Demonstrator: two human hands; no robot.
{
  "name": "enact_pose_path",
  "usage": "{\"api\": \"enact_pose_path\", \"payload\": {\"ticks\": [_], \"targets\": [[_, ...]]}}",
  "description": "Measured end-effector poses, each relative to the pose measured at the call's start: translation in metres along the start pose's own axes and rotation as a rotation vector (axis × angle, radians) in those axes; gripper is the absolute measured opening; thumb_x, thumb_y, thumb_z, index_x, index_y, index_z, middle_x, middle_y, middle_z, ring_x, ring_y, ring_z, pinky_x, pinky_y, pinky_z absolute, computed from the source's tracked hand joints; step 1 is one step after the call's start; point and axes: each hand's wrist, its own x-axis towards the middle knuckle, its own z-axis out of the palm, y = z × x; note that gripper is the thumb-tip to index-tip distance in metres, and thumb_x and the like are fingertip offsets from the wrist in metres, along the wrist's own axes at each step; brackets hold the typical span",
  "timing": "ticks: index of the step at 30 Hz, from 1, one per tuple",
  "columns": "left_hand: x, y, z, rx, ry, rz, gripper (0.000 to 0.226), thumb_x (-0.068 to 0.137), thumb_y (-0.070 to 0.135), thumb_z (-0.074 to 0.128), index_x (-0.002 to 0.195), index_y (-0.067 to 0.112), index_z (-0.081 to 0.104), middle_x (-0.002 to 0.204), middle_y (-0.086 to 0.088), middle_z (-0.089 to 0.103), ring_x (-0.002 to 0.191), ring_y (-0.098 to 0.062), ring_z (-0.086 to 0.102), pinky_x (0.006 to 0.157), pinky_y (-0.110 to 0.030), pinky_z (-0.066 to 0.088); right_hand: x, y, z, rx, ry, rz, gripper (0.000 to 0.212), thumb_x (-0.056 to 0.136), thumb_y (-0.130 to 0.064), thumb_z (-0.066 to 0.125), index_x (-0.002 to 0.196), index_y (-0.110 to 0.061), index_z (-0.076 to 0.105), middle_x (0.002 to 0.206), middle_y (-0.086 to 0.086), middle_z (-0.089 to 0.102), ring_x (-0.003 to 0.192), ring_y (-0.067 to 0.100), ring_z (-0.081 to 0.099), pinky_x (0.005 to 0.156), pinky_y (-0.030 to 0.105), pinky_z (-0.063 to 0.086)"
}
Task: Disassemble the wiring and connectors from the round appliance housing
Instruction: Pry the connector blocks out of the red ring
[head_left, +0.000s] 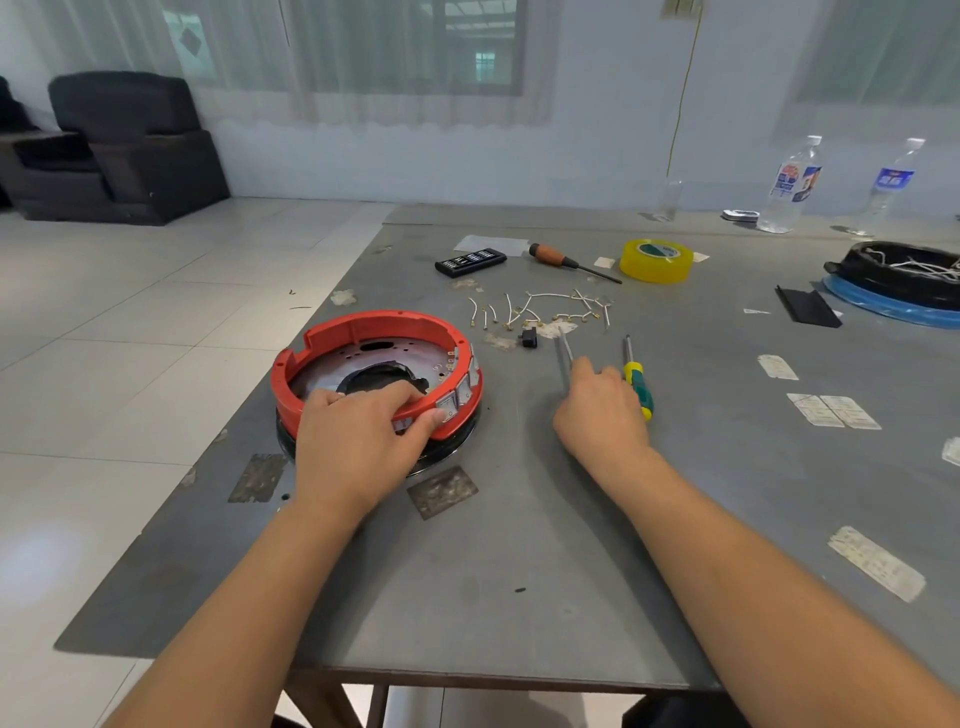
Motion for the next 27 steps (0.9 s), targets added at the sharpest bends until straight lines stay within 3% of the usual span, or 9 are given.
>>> {"api": "enact_pose_path", "payload": {"ticks": [2, 5, 7, 10, 13, 16, 20, 23, 27], "targets": [[0.001, -0.006, -0.005, -0.05, -0.001, -0.005, 0.05, 0.091, 0.072, 0.05, 0.097, 0.031, 0.078, 0.073, 0.005, 0.074, 0.077, -0.028, 0.069, 0.088, -0.042, 0.045, 0.002, 0.005, 0.0, 0.188, 0.017, 0.064, 0.032, 0.095, -0.007, 0.047, 0.127, -0.005, 0.051, 0.115, 0.023, 0.061, 0.104, 0.043, 0.059, 0.072, 0.038, 0.039], [0.005, -0.016, -0.009, -0.131, -0.052, -0.093, 0.065, 0.078, 0.089, 0.041, 0.108, 0.043, 0.076, 0.077, 0.01, 0.07, 0.085, -0.028, 0.067, 0.092, -0.044, 0.051, 0.002, 0.01, -0.003, 0.495, -0.078, 0.131, 0.05, 0.099, -0.017, 0.045, 0.149, -0.014, 0.042, 0.12, 0.01, 0.063, 0.111, 0.034, 0.063, 0.088, 0.041, 0.052], [0.008, -0.02, -0.01, -0.126, -0.081, -0.116, 0.074, 0.072, 0.095, 0.037, 0.12, 0.051, 0.074, 0.093, 0.006, 0.079, 0.095, -0.031, 0.068, 0.094, -0.045, 0.053, 0.002, 0.009, -0.005, 0.729, -0.14, 0.171, 0.051, 0.1, -0.018, 0.043, 0.151, -0.02, 0.041, 0.115, -0.002, 0.061, 0.086, 0.02, 0.072, 0.079, 0.038, 0.06], [0.013, -0.023, -0.011, -0.114, -0.09, -0.077, 0.07, 0.074, 0.093, 0.038, 0.115, 0.051, 0.077, 0.104, 0.008, 0.081, 0.096, -0.026, 0.07, 0.09, -0.042, 0.053, 0.004, 0.006, -0.009, 1.014, -0.163, 0.274, 0.04, 0.097, -0.017, 0.044, 0.132, -0.023, 0.06, 0.093, 0.006, 0.07, 0.051, 0.009, 0.063, 0.049, 0.024, 0.051], [0.016, -0.025, -0.013, -0.121, -0.11, -0.026, 0.054, 0.081, 0.083, 0.044, 0.109, 0.051, 0.078, 0.099, 0.01, 0.081, 0.087, -0.02, 0.067, 0.083, -0.039, 0.051, 0.002, 0.007, -0.01, 1.273, -0.211, 0.383, 0.019, 0.097, -0.023, 0.058, 0.108, -0.017, 0.072, 0.094, 0.011, 0.074, 0.053, 0.014, 0.061, 0.048, 0.026, 0.049], [0.017, -0.03, -0.015, -0.157, -0.137, 0.038, 0.053, 0.083, 0.08, 0.043, 0.11, 0.05, 0.079, 0.095, 0.013, 0.081, 0.084, -0.016, 0.068, 0.084, -0.044, 0.053, -0.002, 0.011, -0.009, 1.343, -0.301, 0.389, 0.021, 0.096, -0.031, 0.07, 0.105, -0.012, 0.072, 0.084, 0.006, 0.071, 0.056, 0.015, 0.059, 0.049, 0.025, 0.049], [0.021, -0.041, -0.014, -0.155, -0.158, 0.118, 0.048, 0.085, 0.079, 0.042, 0.111, 0.055, 0.074, 0.085, 0.025, 0.065, 0.085, -0.009, 0.054, 0.091, -0.041, 0.041, -0.005, 0.014, -0.013, 1.44, -0.446, 0.289, 0.018, 0.103, -0.021, 0.058, 0.116, -0.01, 0.065, 0.086, 0.008, 0.071, 0.061, 0.017, 0.062, 0.053, 0.03, 0.052], [0.025, -0.05, -0.01, -0.154, -0.218, 0.09, 0.026, 0.086, 0.077, 0.047, 0.107, 0.069, 0.058, 0.1, 0.032, 0.047, 0.105, 0.0, 0.035, 0.1, -0.034, 0.02, -0.005, 0.014, -0.017, 1.296, -0.489, 0.133, 0.015, 0.107, -0.016, 0.049, 0.117, -0.012, 0.059, 0.092, 0.006, 0.076, 0.068, 0.019, 0.066, 0.062, 0.035, 0.057], [0.028, -0.057, -0.009, -0.184, -0.248, 0.067, 0.014, 0.094, 0.071, 0.057, 0.109, 0.07, 0.057, 0.109, 0.025, 0.04, 0.111, 0.01, 0.017, 0.105, -0.034, 0.011, 0.001, 0.009, -0.024, 1.007, -0.434, -0.029, 0.013, 0.106, -0.02, 0.044, 0.106, -0.025, 0.056, 0.078, -0.001, 0.066, 0.062, 0.015, 0.057, 0.063, 0.034, 0.052]]}}
